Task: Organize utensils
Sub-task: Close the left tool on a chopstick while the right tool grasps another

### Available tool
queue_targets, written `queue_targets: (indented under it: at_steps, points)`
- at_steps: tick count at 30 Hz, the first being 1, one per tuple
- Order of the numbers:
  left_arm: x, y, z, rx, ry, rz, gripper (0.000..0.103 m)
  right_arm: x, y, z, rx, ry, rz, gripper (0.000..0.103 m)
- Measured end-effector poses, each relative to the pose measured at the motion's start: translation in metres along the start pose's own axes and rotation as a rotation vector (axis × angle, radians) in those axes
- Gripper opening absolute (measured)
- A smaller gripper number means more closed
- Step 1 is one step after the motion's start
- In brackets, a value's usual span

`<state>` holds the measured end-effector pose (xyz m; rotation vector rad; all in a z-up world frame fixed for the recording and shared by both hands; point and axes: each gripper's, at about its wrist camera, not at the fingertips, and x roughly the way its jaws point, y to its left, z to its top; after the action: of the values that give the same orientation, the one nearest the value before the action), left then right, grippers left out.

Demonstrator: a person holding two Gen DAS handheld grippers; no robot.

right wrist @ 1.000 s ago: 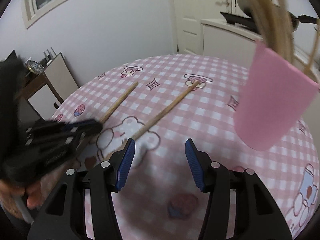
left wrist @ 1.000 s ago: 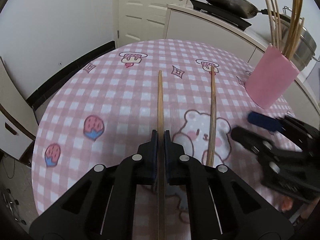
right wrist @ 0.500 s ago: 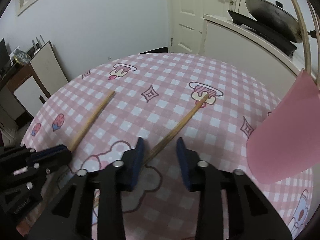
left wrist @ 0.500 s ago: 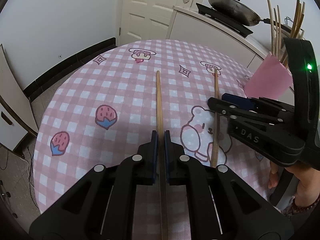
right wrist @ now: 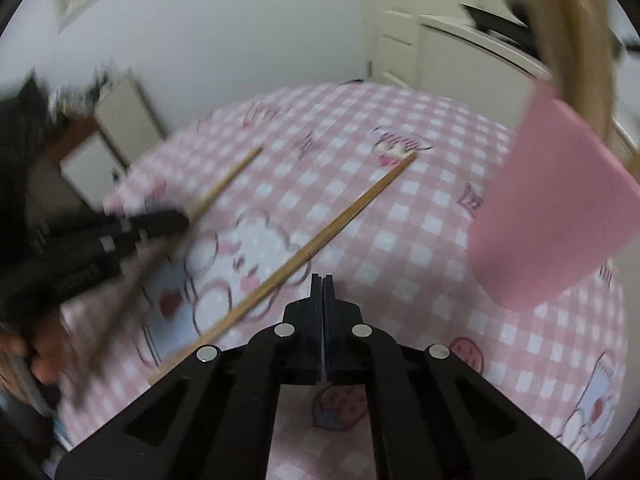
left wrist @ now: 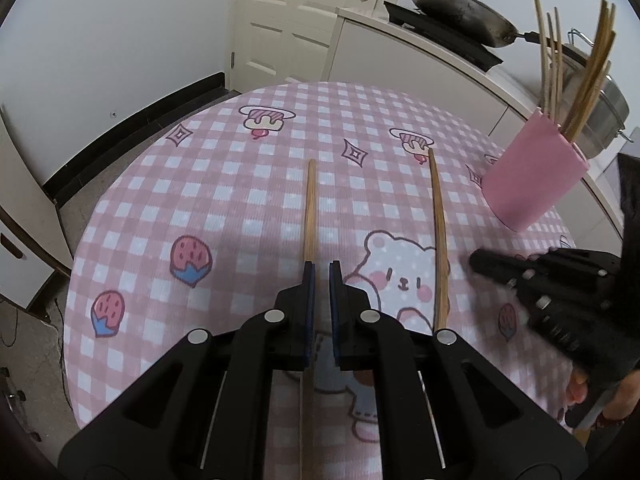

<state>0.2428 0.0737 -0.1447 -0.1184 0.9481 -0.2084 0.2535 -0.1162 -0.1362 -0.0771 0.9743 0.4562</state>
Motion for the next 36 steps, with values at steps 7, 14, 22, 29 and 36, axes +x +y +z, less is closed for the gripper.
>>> queue_targets:
  at_steps: [7, 14, 22, 29, 36]
  points:
    - [0.002, -0.001, 0.005, -0.008, 0.0, 0.011, 0.008, 0.01, 0.009, 0.016, 0.055, -0.044, -0.016, 0.028]
    - [0.001, 0.006, 0.004, -0.026, 0.003, 0.022, 0.008, 0.035, 0.021, 0.029, 0.02, -0.007, -0.061, 0.028]
    - [0.002, 0.012, 0.002, -0.044, 0.01, 0.02, 0.008, 0.036, 0.025, 0.027, -0.076, 0.015, -0.101, 0.016]
    - [-0.001, 0.011, 0.003, -0.042, 0.012, 0.013, 0.008, 0.022, 0.026, 0.012, -0.144, 0.061, -0.084, 0.005]
    - [0.003, 0.005, 0.007, -0.023, 0.028, 0.006, 0.008, 0.009, 0.024, -0.002, -0.188, 0.108, -0.075, 0.005]
